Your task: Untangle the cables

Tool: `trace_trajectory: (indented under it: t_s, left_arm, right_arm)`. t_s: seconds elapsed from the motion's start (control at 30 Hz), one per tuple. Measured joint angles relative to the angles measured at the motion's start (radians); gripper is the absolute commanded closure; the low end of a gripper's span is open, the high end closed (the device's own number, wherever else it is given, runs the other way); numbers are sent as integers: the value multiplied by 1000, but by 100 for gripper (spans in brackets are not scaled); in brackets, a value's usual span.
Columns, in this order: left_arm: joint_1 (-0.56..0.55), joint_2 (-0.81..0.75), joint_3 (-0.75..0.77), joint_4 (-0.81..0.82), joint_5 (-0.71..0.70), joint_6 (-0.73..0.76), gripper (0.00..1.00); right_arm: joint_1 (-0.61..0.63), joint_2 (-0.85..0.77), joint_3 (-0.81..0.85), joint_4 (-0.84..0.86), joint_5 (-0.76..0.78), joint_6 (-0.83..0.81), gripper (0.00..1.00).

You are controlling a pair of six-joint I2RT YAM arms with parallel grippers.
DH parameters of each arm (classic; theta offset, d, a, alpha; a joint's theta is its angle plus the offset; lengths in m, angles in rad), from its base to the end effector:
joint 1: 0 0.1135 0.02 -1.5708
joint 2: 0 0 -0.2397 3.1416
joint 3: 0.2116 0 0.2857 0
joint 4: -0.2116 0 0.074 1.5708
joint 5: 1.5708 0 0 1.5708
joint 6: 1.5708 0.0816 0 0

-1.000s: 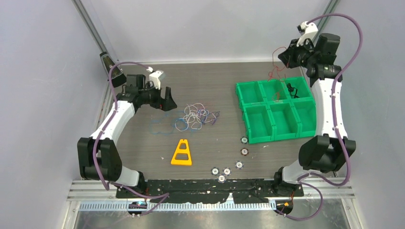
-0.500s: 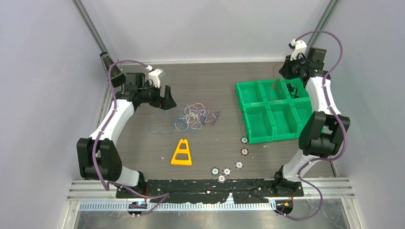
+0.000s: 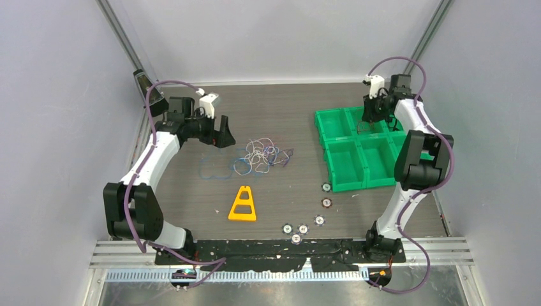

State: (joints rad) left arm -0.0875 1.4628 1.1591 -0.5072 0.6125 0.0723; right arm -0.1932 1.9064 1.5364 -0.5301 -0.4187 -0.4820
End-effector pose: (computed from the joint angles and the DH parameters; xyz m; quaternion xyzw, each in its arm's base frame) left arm 0.3701 -0.0796 0.2235 0.1821 0.8737 -0.2827 0.3515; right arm 0.4710 -0.0583 0.1784 -0.2006 0.9042 0.0785 0.3687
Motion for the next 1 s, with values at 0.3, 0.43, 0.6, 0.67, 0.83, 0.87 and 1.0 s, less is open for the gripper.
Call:
trace_trajectory:
  t_s: [0.3,0.43,0.6,0.67,0.83,0.87,1.0]
  left_arm:
    - [-5,0,0,-38,15,35,11]
    - [-21,-1,0,-45,29,50,13]
    - [-45,-1,0,-43,56,40,17]
    - [-50,-1,0,-43,65,31,18]
    - [-51,-1,0,-44,70,12,18]
    - [-51,-2,0,-45,70,11,18]
    - [-51,-13,-4,-53,69,11,18]
  right_arm:
    - [23,7,134,-208,39,-24,19]
    - [20,-79,179,-293,9,-17,14]
    - [111,-183,240,-331,-65,32,21]
    - [203,-197,242,-331,-105,54,24]
    - [448,-158,194,-322,-180,92,30]
    - [496,-141,180,-322,-189,97,31]
    - [644,-49,121,-312,-195,116,34]
